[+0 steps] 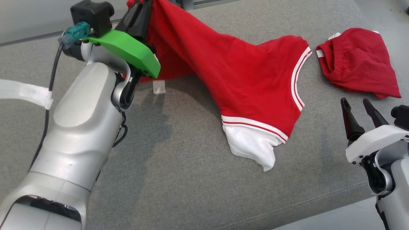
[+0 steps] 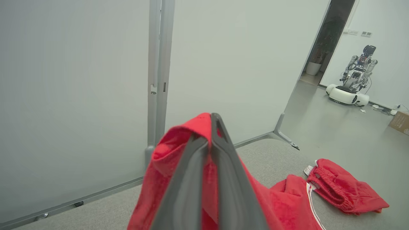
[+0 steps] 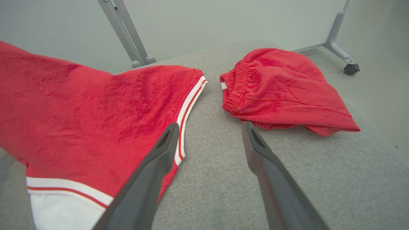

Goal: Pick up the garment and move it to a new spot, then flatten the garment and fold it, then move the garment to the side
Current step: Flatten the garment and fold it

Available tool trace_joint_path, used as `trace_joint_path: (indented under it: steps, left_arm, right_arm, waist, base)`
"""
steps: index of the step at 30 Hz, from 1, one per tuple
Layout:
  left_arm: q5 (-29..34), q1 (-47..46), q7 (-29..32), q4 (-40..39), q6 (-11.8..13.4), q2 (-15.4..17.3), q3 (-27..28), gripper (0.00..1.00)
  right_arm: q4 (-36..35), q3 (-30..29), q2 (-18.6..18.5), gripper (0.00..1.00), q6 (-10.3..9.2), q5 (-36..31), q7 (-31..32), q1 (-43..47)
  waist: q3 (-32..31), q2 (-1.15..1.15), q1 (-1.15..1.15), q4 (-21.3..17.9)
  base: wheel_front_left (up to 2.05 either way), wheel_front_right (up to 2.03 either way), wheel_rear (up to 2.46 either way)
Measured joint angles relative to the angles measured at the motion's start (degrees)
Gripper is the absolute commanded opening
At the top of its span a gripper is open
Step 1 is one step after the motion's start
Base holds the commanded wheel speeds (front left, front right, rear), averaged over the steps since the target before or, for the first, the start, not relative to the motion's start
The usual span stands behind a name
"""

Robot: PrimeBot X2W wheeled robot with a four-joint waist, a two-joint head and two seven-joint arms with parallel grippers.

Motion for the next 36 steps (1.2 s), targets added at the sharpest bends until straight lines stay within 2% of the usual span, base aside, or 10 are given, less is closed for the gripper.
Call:
trace_joint_path:
  steps: [6, 13, 25, 29, 30, 31, 32, 33, 36]
  left_arm:
    - [-1.1, -0.1, 0.9, -1.2, 0.0, 2.4, -1.1, 0.00]
    - [-4.5, 12.4, -0.4, -3.0, 0.9, 4.9, 1.1, 0.00]
    - [-7.7, 34.2, -1.4, -11.6, 6.5, 4.3, 5.3, 0.00]
    - [-8.5, 37.6, -1.6, -10.9, 6.4, 3.4, 6.2, 0.00]
    - [-8.5, 38.0, -1.6, -10.5, 6.3, 3.2, 6.2, 0.09]
    - [-8.5, 38.4, -1.6, -10.2, 6.1, 3.0, 6.6, 0.31]
    - [-8.6, 38.6, -1.6, -9.9, 6.0, 2.7, 7.1, 0.68]
    - [-8.5, 38.8, -1.6, -9.8, 5.9, 2.4, 7.7, 1.00]
    - [-7.4, 39.2, -1.7, -10.6, 5.6, 1.9, 10.5, 1.00]
  right_arm:
    - [0.5, 0.1, 0.5, 1.00, 0.00, 0.4, -0.5, 0.4]
    - [0.6, -0.1, 1.0, 1.00, 0.00, 0.9, -0.8, 2.7]
    - [-0.4, 0.1, 2.4, 1.00, 0.00, 1.4, -0.5, 5.0]
    - [-0.9, 2.3, 2.9, 1.00, 0.00, 2.5, 0.8, 5.7]
    - [-1.0, 2.7, 3.0, 1.00, 0.00, 2.7, 1.0, 6.0]
    - [-1.0, 3.0, 3.0, 1.00, 0.00, 2.9, 1.1, 6.2]
    - [-1.0, 3.2, 2.9, 1.00, 0.00, 2.9, 1.1, 6.2]
    - [-1.1, 3.5, 2.9, 1.00, 0.00, 3.2, 1.2, 6.3]
    - [-1.2, 4.4, 2.9, 1.00, 0.00, 4.0, 1.5, 7.3]
  waist:
    - [0.0, 0.00, 0.00, 0.6]
    - [0.0, 0.00, 0.00, 2.5]
    - [-0.8, 0.00, 0.00, 6.9]
    - [-1.4, 0.00, 0.00, 7.4]
    - [-1.5, 0.00, 0.00, 7.4]
    - [-1.7, 0.00, 0.00, 7.4]
    - [-1.8, 0.00, 0.00, 7.4]
    - [-2.0, 0.00, 0.00, 7.4]
    - [-2.4, 0.00, 0.00, 7.3]
  base:
    - [0.00, 0.00, 0.00]
    - [0.00, 0.00, 0.00]
    - [0.00, 0.00, 0.00]
    - [0.00, 0.00, 0.00]
    - [0.00, 0.00, 0.00]
    - [0.00, 0.00, 0.00]
    - [0.00, 0.00, 0.00]
    - [0.00, 0.00, 0.00]
    - [0.00, 0.00, 0.00]
